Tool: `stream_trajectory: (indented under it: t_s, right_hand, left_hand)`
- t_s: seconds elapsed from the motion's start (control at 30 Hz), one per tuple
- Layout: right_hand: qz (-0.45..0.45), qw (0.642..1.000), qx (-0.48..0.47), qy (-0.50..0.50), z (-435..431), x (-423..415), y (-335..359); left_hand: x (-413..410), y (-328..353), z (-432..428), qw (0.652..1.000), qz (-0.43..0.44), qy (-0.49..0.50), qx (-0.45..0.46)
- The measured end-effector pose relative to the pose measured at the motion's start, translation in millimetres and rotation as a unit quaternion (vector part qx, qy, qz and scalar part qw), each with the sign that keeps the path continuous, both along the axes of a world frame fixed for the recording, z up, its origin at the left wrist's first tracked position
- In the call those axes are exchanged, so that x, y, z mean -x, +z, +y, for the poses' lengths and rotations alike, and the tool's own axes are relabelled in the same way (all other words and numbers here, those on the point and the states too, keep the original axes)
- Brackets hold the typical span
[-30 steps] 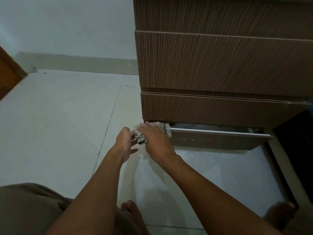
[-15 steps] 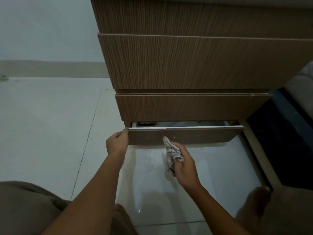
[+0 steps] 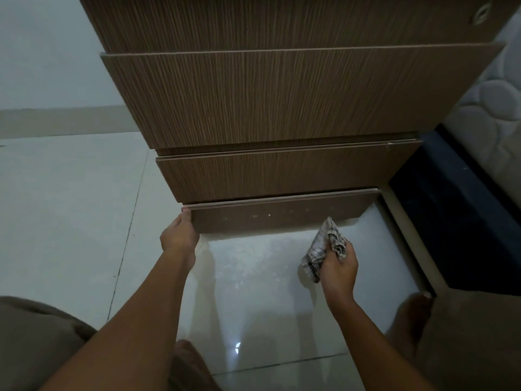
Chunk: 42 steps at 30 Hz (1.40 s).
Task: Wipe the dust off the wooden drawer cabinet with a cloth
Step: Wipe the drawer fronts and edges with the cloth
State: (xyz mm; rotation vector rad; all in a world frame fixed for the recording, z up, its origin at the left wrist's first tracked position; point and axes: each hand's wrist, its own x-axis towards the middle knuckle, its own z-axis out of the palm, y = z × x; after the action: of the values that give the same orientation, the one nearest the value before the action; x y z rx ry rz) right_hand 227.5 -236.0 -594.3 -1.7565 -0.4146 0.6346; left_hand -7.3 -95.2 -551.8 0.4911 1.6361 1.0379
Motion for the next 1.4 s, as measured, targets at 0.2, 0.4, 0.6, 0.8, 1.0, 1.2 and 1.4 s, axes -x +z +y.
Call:
stream_trajectory:
  t_s: [0.2, 0.4, 0.6, 0.8, 1.0, 1.2, 1.4]
  right_hand:
    - [-0.028, 0.999, 0.008, -0.04, 11, -31, -10]
    - [-0.037, 0.991, 0.019, -0.128, 30, -60, -11]
    - [-0.034, 0.987, 0.005, -0.155, 59, -76, -16]
    - [-0.014, 0.985, -0.01, -0.173, 86, -63, -25]
    - [-0.083, 0.989, -0.012, -0.123, 101, -20, -39]
    - [-0.134, 0.99, -0.001, -0.051, 104, 17, -47]
    - [-0.165, 0.986, 0.021, 0.026, 102, 50, -53]
  left_hand:
    - [0, -6, 6, 1.0, -0.006, -0.005, 0.005]
    - [4, -15, 10, 0.999, 0.015, -0.026, 0.008]
    - [11, -19, 11, 0.992, 0.075, -0.103, 0.007]
    - [11, -19, 11, 0.994, 0.08, -0.08, 0.01]
    - [7, -14, 9, 0.995, 0.076, -0.071, 0.01]
    - [8, -11, 9, 0.993, 0.084, -0.086, 0.017]
    - [10, -7, 7, 0.991, 0.082, -0.101, 0.019]
